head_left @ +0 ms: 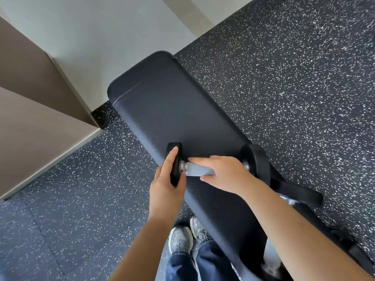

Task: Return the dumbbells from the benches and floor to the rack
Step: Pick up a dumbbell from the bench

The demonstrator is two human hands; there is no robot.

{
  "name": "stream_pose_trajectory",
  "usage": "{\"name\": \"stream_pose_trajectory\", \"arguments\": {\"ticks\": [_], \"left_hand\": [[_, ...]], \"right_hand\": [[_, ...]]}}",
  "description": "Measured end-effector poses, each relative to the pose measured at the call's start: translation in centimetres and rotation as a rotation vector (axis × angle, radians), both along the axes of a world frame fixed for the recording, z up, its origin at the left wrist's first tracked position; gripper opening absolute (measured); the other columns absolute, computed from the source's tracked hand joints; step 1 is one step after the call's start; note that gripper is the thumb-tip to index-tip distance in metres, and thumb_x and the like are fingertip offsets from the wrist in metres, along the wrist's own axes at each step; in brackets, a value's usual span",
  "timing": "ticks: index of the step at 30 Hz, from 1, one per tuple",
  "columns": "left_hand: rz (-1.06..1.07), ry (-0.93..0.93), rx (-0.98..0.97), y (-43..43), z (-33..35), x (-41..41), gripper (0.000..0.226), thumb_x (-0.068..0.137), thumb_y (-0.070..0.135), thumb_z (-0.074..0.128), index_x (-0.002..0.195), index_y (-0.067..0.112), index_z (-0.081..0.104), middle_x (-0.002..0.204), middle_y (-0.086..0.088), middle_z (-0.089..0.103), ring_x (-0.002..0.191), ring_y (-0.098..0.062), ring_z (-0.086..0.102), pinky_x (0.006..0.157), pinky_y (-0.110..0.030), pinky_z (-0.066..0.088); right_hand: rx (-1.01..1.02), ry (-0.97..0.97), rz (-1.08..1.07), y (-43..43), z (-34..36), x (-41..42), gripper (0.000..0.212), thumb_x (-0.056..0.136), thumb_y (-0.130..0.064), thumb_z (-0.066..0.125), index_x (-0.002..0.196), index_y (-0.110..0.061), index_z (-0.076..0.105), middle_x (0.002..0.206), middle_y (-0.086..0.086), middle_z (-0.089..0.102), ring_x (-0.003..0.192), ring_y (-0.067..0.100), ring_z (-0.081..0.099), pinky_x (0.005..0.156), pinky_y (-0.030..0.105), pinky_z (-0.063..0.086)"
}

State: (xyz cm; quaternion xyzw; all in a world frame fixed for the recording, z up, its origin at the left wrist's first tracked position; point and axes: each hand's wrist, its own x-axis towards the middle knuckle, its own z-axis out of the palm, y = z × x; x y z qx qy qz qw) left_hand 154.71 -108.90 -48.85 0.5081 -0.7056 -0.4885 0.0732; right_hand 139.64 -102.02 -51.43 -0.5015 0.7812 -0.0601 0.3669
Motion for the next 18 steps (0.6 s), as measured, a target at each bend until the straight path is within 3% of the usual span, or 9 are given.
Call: {"name": "stream_pose_trajectory", "arguments": {"ticks": [2, 6, 9, 12, 15, 18], "left_hand": [[0.025, -0.001, 0.039, -0.2, -0.2, 0.1, 0.063, 0.084, 0.017, 0.06, 0.113, 0.068, 0.036, 0.104, 0.006, 0.065, 0.074, -0.01, 0.058, 0.072, -0.028, 0.052], [0.036, 0.005, 0.064, -0.4, -0.2, 0.2, 0.062, 0.082, 0.017, 0.06, 0.113, 0.066, 0.039, 0.092, 0.003, 0.068, 0.062, -0.012, 0.054, 0.068, -0.035, 0.053], [0.062, 0.041, 0.092, -0.1, -0.2, 0.3, 0.061, 0.082, 0.015, 0.058, 0.114, 0.064, 0.04, 0.099, 0.0, 0.068, 0.062, -0.011, 0.053, 0.066, -0.032, 0.051], [0.101, 0.078, 0.121, -0.1, 0.0, 0.4, 0.06, 0.082, 0.014, 0.058, 0.113, 0.063, 0.043, 0.1, 0.002, 0.068, 0.062, -0.016, 0.053, 0.064, -0.029, 0.047], [0.154, 0.096, 0.182, -0.8, 0.5, 0.9, 0.06, 0.081, 0.014, 0.06, 0.105, 0.067, 0.047, 0.08, 0.01, 0.067, 0.057, -0.011, 0.051, 0.062, -0.032, 0.05], [0.225, 0.137, 0.226, -1.4, 1.1, 2.4, 0.062, 0.08, 0.008, 0.061, 0.094, 0.067, 0.051, 0.068, 0.023, 0.065, 0.052, -0.005, 0.051, 0.054, -0.027, 0.051]], "right_hand": [[0.04, -0.05, -0.021, -0.5, -0.1, -0.4, 0.056, 0.08, -0.038, 0.059, 0.129, -0.054, 0.036, 0.11, -0.005, 0.064, 0.108, 0.02, 0.056, 0.086, 0.029, 0.039], [0.089, -0.177, -0.094, -0.9, 0.2, -0.9, 0.055, 0.073, -0.038, 0.066, 0.12, -0.058, 0.045, 0.11, -0.018, 0.066, 0.104, 0.011, 0.057, 0.075, 0.021, 0.035], [0.106, -0.197, -0.103, -1.0, 0.4, -0.7, 0.055, 0.073, -0.035, 0.067, 0.119, -0.057, 0.046, 0.108, -0.02, 0.065, 0.1, 0.009, 0.057, 0.074, 0.022, 0.035], [0.132, -0.299, -0.138, -1.0, 1.0, -0.4, 0.055, 0.073, -0.026, 0.069, 0.119, -0.051, 0.051, 0.106, -0.017, 0.065, 0.097, 0.01, 0.058, 0.083, 0.028, 0.045], [0.14, -0.393, -0.124, -1.3, 1.9, 0.5, 0.052, 0.075, -0.019, 0.068, 0.12, -0.041, 0.055, 0.108, -0.008, 0.066, 0.098, 0.014, 0.059, 0.092, 0.034, 0.046], [0.143, -0.38, -0.055, -1.8, 2.6, 2.1, 0.049, 0.077, -0.019, 0.065, 0.122, -0.037, 0.053, 0.111, -0.006, 0.065, 0.098, 0.012, 0.057, 0.09, 0.031, 0.045]]}}
